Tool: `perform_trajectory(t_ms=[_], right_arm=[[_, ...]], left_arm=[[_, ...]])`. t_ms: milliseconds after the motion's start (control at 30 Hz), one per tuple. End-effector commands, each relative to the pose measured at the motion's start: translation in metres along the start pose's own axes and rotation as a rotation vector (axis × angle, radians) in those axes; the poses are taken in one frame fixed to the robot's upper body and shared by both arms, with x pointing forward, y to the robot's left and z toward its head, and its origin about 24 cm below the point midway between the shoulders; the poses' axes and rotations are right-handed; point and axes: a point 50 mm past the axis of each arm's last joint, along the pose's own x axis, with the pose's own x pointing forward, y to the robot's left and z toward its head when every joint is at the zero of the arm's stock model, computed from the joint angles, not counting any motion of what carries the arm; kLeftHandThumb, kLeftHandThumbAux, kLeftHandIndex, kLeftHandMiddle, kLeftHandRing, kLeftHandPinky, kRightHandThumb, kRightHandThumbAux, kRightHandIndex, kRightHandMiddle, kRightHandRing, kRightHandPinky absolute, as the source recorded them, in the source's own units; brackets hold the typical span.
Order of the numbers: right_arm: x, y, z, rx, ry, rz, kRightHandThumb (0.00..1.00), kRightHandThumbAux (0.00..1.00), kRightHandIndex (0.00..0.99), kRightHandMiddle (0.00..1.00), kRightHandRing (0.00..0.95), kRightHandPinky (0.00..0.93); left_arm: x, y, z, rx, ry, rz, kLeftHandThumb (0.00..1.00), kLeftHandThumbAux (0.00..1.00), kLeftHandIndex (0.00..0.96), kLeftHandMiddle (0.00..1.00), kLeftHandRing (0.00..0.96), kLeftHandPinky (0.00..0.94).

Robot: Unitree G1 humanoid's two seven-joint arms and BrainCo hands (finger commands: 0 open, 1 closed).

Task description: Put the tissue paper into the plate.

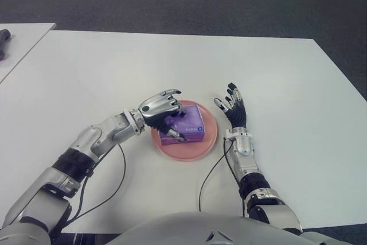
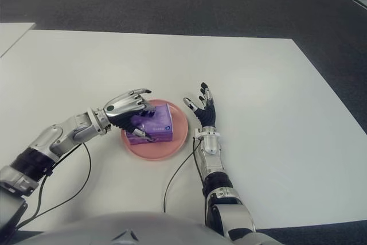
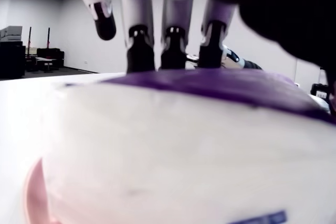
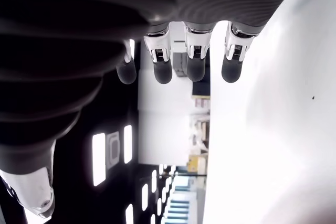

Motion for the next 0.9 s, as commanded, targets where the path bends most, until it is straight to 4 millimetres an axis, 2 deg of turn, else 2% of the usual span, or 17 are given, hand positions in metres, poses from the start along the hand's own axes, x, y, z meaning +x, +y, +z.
perform_trajectory(t_ms=[33, 100, 233, 367, 600, 900], right_arm=[[-0.018, -0.001, -0.024, -0.006, 0.147, 0.0, 0.154, 0.611, 0.009, 0.001, 0.0, 0.024], [-0.018, 0.0, -0.024, -0.006, 0.148, 0.004, 0.154, 0.609, 0.004, 0.0, 0.0, 0.026], [-0.018, 0.001, -0.024, -0.007, 0.148, 0.007, 0.152, 0.608, 0.001, 0.0, 0.0, 0.031], [-0.017, 0.002, -0.024, -0.009, 0.144, 0.007, 0.151, 0.606, 0.0, 0.0, 0.0, 0.032], [-0.018, 0.002, -0.024, -0.012, 0.144, 0.005, 0.145, 0.597, 0.0, 0.0, 0.0, 0.029], [-0.018, 0.002, -0.024, -0.01, 0.139, 0.001, 0.134, 0.595, 0.0, 0.0, 0.0, 0.031]], left_arm=[[0.003, 0.028, -0.013, -0.078, 0.051, 0.151, 0.035, 0.308, 0.0, 0.0, 0.0, 0.0], [0.0, 0.04, -0.016, -0.157, 0.073, 0.262, 0.033, 0.321, 0.0, 0.0, 0.0, 0.0], [-0.004, 0.051, -0.022, -0.238, 0.09, 0.356, 0.027, 0.346, 0.0, 0.0, 0.0, 0.0], [-0.004, 0.062, -0.035, -0.413, 0.103, 0.511, 0.023, 0.404, 0.0, 0.0, 0.0, 0.0], [-0.012, 0.081, -0.046, -0.418, 0.12, 0.642, 0.003, 0.468, 0.0, 0.0, 0.0, 0.0], [-0.017, 0.091, -0.053, -0.465, 0.161, 0.763, 0.0, 0.427, 0.0, 0.0, 0.0, 0.0]])
